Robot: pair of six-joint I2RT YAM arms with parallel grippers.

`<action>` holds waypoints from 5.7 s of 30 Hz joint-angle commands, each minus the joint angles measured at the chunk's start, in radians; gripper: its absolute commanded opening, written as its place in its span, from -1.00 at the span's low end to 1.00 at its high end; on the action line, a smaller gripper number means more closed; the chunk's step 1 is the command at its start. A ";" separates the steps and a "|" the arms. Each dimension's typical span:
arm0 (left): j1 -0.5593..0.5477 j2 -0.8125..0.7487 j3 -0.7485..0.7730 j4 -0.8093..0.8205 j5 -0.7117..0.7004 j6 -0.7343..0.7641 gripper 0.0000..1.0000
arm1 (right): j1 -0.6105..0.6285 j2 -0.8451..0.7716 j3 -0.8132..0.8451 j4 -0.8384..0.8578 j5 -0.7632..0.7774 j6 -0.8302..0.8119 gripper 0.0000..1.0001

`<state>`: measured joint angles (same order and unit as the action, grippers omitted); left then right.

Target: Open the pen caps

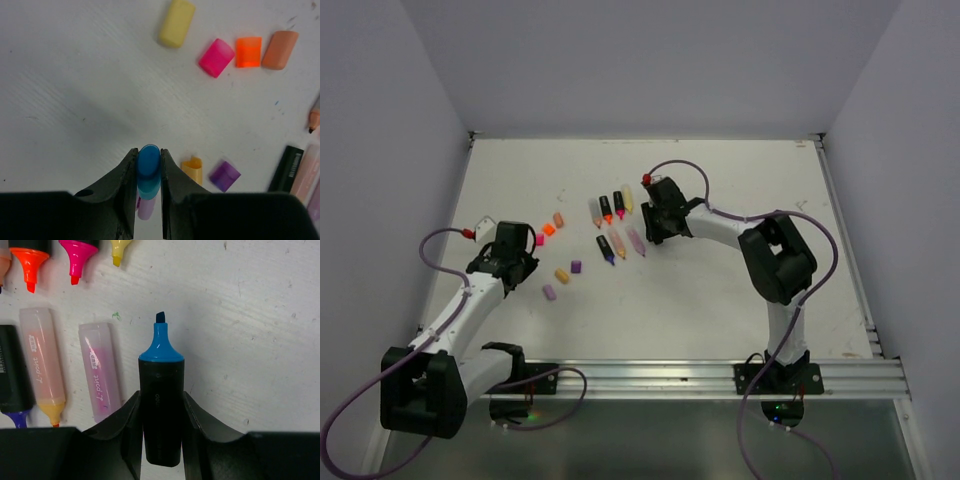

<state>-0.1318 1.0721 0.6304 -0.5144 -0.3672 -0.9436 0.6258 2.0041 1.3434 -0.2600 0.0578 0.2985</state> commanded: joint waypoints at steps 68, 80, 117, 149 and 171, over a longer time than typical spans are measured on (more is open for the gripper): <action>0.000 -0.166 -0.106 0.277 0.359 0.157 0.57 | -0.479 -0.235 -0.101 -0.254 0.116 0.162 0.46; 0.000 -0.169 -0.123 0.303 0.396 0.160 0.55 | -0.453 -0.257 -0.234 -0.124 -0.027 0.206 0.41; 0.000 -0.081 -0.121 0.395 0.471 0.207 0.54 | -0.549 0.039 0.220 -0.278 -0.022 -0.093 0.52; -0.021 -0.037 -0.140 0.481 0.671 0.241 0.51 | -0.440 0.013 0.030 -0.277 0.235 0.017 -0.70; -0.368 0.193 -0.078 0.910 0.751 0.174 0.42 | -0.348 -0.241 -0.164 -0.061 -0.133 0.263 -1.00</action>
<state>-0.4686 1.2259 0.4961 0.2790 0.3859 -0.7570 0.2649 1.8568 1.1923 -0.3794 0.0135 0.4889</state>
